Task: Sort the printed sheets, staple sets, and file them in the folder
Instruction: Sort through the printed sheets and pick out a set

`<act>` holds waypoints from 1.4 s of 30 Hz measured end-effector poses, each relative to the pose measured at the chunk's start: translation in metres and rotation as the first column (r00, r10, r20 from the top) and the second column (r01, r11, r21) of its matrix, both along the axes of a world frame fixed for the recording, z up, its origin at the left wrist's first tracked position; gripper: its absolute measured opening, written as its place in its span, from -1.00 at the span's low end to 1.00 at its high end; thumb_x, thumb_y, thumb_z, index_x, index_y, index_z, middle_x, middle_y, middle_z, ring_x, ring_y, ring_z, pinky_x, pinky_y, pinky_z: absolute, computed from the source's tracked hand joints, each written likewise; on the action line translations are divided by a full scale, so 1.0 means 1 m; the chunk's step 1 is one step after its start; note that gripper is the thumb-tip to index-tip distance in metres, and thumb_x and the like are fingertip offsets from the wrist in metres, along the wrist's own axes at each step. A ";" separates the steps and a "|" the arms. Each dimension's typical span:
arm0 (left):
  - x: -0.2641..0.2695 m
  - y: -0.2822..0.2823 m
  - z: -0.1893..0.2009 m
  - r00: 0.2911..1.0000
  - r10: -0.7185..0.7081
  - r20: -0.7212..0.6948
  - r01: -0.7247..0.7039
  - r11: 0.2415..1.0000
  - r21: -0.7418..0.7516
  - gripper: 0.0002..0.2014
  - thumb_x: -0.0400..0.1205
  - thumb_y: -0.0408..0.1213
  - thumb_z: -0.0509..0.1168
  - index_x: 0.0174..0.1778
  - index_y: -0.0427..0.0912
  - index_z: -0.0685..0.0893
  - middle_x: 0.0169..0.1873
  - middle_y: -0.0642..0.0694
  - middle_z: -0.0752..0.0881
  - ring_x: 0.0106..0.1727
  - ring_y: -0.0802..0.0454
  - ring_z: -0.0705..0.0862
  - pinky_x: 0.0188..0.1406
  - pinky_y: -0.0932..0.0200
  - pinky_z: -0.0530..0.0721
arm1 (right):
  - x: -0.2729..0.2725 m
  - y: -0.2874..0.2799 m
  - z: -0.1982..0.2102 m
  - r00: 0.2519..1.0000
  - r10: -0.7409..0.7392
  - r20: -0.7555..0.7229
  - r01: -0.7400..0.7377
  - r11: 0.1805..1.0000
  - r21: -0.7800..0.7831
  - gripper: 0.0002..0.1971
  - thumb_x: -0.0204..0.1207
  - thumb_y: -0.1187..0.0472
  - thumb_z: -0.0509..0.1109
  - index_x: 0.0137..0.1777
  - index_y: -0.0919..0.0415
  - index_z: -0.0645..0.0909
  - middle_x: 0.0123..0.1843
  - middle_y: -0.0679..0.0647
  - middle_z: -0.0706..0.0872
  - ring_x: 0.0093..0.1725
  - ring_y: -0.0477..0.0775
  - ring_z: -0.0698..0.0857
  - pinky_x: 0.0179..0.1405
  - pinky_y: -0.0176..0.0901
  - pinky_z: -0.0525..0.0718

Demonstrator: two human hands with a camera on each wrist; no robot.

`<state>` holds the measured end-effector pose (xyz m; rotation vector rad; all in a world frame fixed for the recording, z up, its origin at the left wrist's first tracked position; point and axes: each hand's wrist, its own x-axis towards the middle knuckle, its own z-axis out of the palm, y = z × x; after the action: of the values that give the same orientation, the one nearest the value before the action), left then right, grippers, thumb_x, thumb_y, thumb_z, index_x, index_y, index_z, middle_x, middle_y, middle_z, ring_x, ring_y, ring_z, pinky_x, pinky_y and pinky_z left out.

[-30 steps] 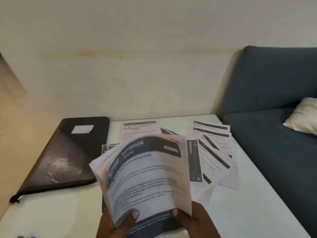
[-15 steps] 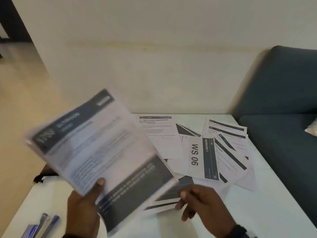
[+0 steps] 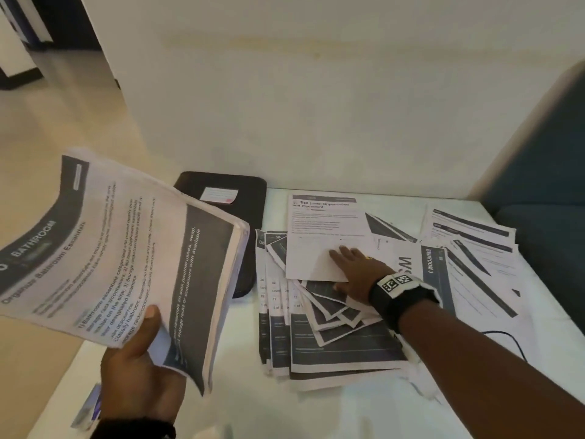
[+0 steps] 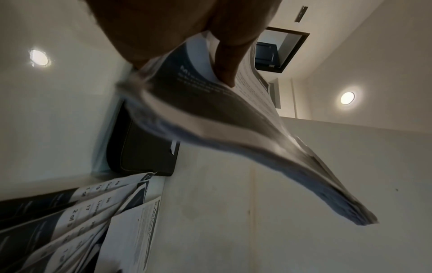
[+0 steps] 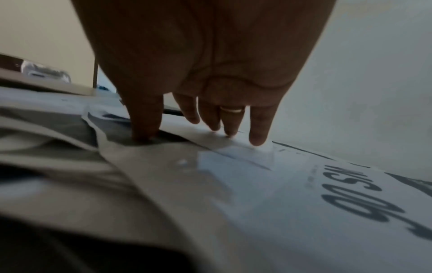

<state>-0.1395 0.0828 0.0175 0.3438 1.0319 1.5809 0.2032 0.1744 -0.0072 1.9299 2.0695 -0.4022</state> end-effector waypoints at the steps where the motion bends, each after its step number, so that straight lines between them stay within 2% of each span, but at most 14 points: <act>1: -0.003 -0.001 -0.003 0.999 -0.046 -0.019 0.045 0.999 -0.028 -0.31 0.30 0.16 0.53 0.35 0.03 0.61 0.25 -0.08 0.70 0.15 -0.10 0.69 -0.07 0.00 0.79 | 0.001 0.003 -0.001 1.000 -0.012 0.000 0.012 0.999 -0.041 -0.23 0.66 -0.10 0.20 0.72 0.00 -0.15 0.76 0.03 -0.10 0.71 0.14 0.06 0.61 0.19 0.27; 4: -0.004 -0.003 -0.009 0.997 -0.071 -0.009 0.070 0.996 -0.052 -0.73 0.56 -0.02 0.37 0.09 -0.06 0.67 0.03 -0.09 0.73 0.06 -0.07 0.71 0.13 -0.10 0.66 | 0.001 0.008 -0.001 0.994 0.036 0.106 -0.032 0.999 -0.042 -0.32 0.69 0.05 0.12 0.72 0.06 -0.11 0.74 0.13 0.05 0.63 0.24 0.28 0.54 0.20 0.39; 9: 0.008 0.005 -0.002 0.999 0.042 -0.006 -0.042 0.997 0.064 -0.60 0.72 -0.30 0.14 0.47 0.11 0.49 0.33 0.11 0.64 0.28 0.06 0.62 0.24 0.11 0.63 | -0.001 0.011 0.021 0.987 -0.019 0.158 -0.003 0.991 0.135 -0.59 0.67 0.12 0.13 0.52 0.04 0.32 0.30 0.15 0.65 0.17 0.19 0.69 0.15 0.11 0.69; 14: 0.003 0.004 -0.005 0.998 0.015 -0.054 -0.013 0.999 0.040 -0.63 0.62 -0.19 0.23 0.36 0.11 0.57 0.20 0.12 0.71 0.20 -0.05 0.65 0.09 0.07 0.75 | 0.017 -0.004 0.064 0.965 -0.261 -0.023 0.243 0.864 0.441 -0.92 0.66 0.08 0.21 -0.03 0.03 0.49 -0.22 0.03 0.63 -0.27 0.08 0.60 -0.29 -0.17 0.55; 16: 0.003 0.004 -0.003 0.999 0.005 -0.039 -0.005 1.000 0.001 -0.49 0.55 -0.11 0.28 0.47 0.13 0.49 0.31 0.04 0.66 0.30 -0.15 0.61 0.25 -0.11 0.65 | 0.017 -0.025 0.074 0.964 -0.244 -0.103 0.264 0.857 0.443 -0.92 0.63 0.06 0.27 -0.09 -0.02 0.48 -0.13 0.00 0.72 -0.23 0.06 0.64 -0.28 -0.19 0.59; 20: -0.001 0.004 -0.005 0.992 -0.124 0.027 0.126 0.988 -0.084 -0.14 0.28 0.17 0.57 0.50 0.05 0.47 0.27 -0.03 0.69 0.10 -0.09 0.66 -0.31 0.16 0.80 | 0.002 -0.095 0.074 0.985 -0.105 -0.139 0.152 0.904 0.400 -0.81 0.57 0.11 0.33 0.16 -0.11 0.58 -0.01 -0.08 0.80 -0.15 -0.06 0.75 -0.11 -0.16 0.76; 24: 0.000 -0.004 0.000 0.980 -0.151 0.126 0.163 0.983 -0.086 -0.48 0.45 0.05 0.45 0.29 -0.06 0.62 0.02 0.00 0.82 0.15 -0.05 0.69 -0.26 0.12 0.81 | -0.012 -0.176 0.060 0.990 -0.042 -0.133 0.086 0.933 0.349 -0.45 0.22 0.11 0.56 0.28 -0.06 0.65 -0.02 -0.11 0.82 -0.19 -0.06 0.80 -0.20 -0.13 0.81; 27: 0.002 -0.006 0.005 0.982 -0.182 0.056 0.185 0.981 -0.062 0.09 -0.02 0.15 0.69 0.48 -0.03 0.50 0.27 -0.07 0.71 0.03 -0.02 0.78 -0.27 0.09 0.81 | -0.014 -0.226 0.035 0.988 -0.013 -0.155 0.056 0.960 0.274 -0.34 0.01 0.03 0.48 0.25 -0.14 0.64 -0.03 -0.14 0.83 0.03 -0.02 0.82 -0.12 -0.10 0.81; 30: 0.015 -0.013 0.008 0.974 -0.227 -0.027 0.227 0.974 0.001 -0.24 0.38 0.00 0.52 0.52 -0.08 0.47 0.27 -0.12 0.69 0.01 -0.03 0.79 -0.10 -0.07 0.80 | -0.022 -0.256 0.020 0.971 -0.050 -0.235 0.093 0.980 0.174 -0.35 -0.15 -0.07 0.48 0.10 -0.20 0.65 0.03 -0.17 0.82 -0.02 -0.06 0.82 -0.13 -0.19 0.79; 33: 0.031 -0.018 0.015 0.960 -0.255 -0.116 0.261 0.964 0.043 -0.37 0.51 -0.09 0.44 0.51 -0.12 0.48 0.41 -0.21 0.59 0.38 -0.22 0.59 0.24 -0.15 0.65 | -0.033 -0.261 0.026 0.971 0.012 -0.239 -0.007 1.000 0.023 -0.54 0.18 -0.26 0.45 0.04 -0.10 0.64 0.33 -0.31 0.64 0.32 -0.25 0.61 0.27 -0.14 0.59; 36: 0.042 -0.021 0.014 0.893 -0.355 -0.277 0.376 0.926 0.024 -0.57 0.63 -0.30 0.30 0.44 -0.15 0.53 0.31 -0.19 0.66 0.32 -0.18 0.63 0.20 -0.09 0.71 | -0.025 -0.259 0.025 0.860 -0.287 -0.421 0.319 0.948 0.006 -0.44 0.26 -0.50 0.24 0.01 -0.10 0.66 0.15 -0.33 0.73 0.15 -0.29 0.65 0.20 -0.21 0.58; 38: 0.051 -0.024 0.011 0.792 -0.413 -0.449 0.453 0.891 -0.021 -0.66 0.64 -0.42 0.25 0.33 -0.11 0.61 0.18 -0.02 0.75 0.21 -0.03 0.71 0.09 -0.01 0.75 | -0.012 -0.257 0.017 0.744 -0.439 -0.504 0.563 0.818 0.118 -0.60 0.45 -0.35 0.26 -0.10 -0.04 0.64 -0.07 -0.17 0.78 -0.05 -0.16 0.72 -0.02 -0.16 0.64; 40: 0.061 -0.030 0.010 0.688 -0.496 -0.530 0.533 0.841 -0.094 -0.71 0.62 -0.42 0.28 0.21 -0.07 0.67 0.11 0.03 0.79 0.16 0.01 0.73 0.14 0.00 0.66 | 0.003 -0.254 0.011 0.713 -0.565 -0.416 0.671 0.723 0.167 -0.79 0.58 -0.12 0.28 0.07 -0.05 0.59 0.04 -0.05 0.72 0.05 0.01 0.70 0.06 -0.10 0.65; 42: 0.069 -0.035 0.007 0.569 -0.610 -0.552 0.610 0.763 -0.215 -0.76 0.62 -0.38 0.31 0.17 -0.08 0.70 0.06 0.00 0.81 0.12 -0.04 0.76 0.15 -0.10 0.66 | 0.014 -0.250 0.005 0.659 -0.675 -0.331 0.740 0.661 0.125 -0.68 0.58 -0.05 0.31 0.26 0.06 0.49 0.16 0.07 0.63 0.16 0.15 0.66 0.17 -0.03 0.63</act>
<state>-0.0704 0.0476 0.0246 1.1381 1.1998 0.8196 0.2172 -0.0756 -0.0025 2.9760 1.4145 -0.5968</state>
